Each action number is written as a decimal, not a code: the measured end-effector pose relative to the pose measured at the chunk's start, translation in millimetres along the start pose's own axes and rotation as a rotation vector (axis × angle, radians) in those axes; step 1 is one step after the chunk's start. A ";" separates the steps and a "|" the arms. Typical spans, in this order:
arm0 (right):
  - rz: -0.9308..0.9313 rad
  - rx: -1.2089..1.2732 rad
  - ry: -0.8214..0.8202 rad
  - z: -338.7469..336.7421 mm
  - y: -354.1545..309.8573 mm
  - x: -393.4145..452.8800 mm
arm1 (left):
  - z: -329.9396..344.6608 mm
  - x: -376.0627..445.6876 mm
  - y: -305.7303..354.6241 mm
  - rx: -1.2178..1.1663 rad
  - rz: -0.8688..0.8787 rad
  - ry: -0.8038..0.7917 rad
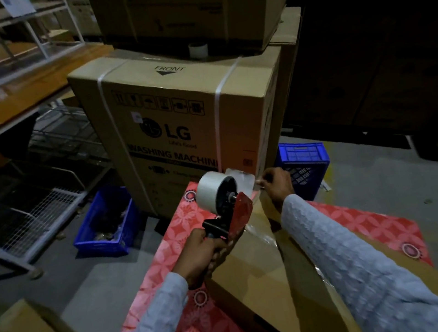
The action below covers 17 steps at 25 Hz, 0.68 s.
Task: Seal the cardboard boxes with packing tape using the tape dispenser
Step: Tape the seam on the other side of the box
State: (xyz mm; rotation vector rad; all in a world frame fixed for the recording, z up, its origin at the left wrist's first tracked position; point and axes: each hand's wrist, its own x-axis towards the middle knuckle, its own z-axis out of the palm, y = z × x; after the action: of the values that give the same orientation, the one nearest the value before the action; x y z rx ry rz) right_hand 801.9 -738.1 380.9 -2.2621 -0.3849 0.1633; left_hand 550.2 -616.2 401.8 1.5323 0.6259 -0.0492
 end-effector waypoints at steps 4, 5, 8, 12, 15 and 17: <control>0.022 -0.022 0.025 9.3 9.3 3.3 | 9.0 -1.8 -0.5 -0.050 -0.031 -0.026; 0.036 -0.011 0.025 12.1 13.8 4.9 | 10.5 -0.9 -1.0 -0.059 -0.033 -0.038; 0.072 -0.004 0.053 15.8 25.1 7.8 | 10.9 -0.2 -5.7 -0.062 -0.029 -0.068; 0.045 0.016 0.049 18.3 28.4 7.1 | 8.5 -1.2 -16.7 -0.061 -0.022 -0.059; 0.014 0.058 0.076 16.9 26.6 3.6 | 10.2 0.6 -18.4 -0.040 -0.023 -0.037; -0.021 0.078 0.084 15.7 25.5 1.2 | 9.3 1.3 -18.2 -0.032 -0.029 -0.018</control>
State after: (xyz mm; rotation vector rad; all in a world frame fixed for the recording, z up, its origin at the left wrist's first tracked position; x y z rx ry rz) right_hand 804.8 -742.3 351.4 -2.1794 -0.3514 0.0709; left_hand 547.0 -625.6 383.9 1.4906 0.6321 -0.0742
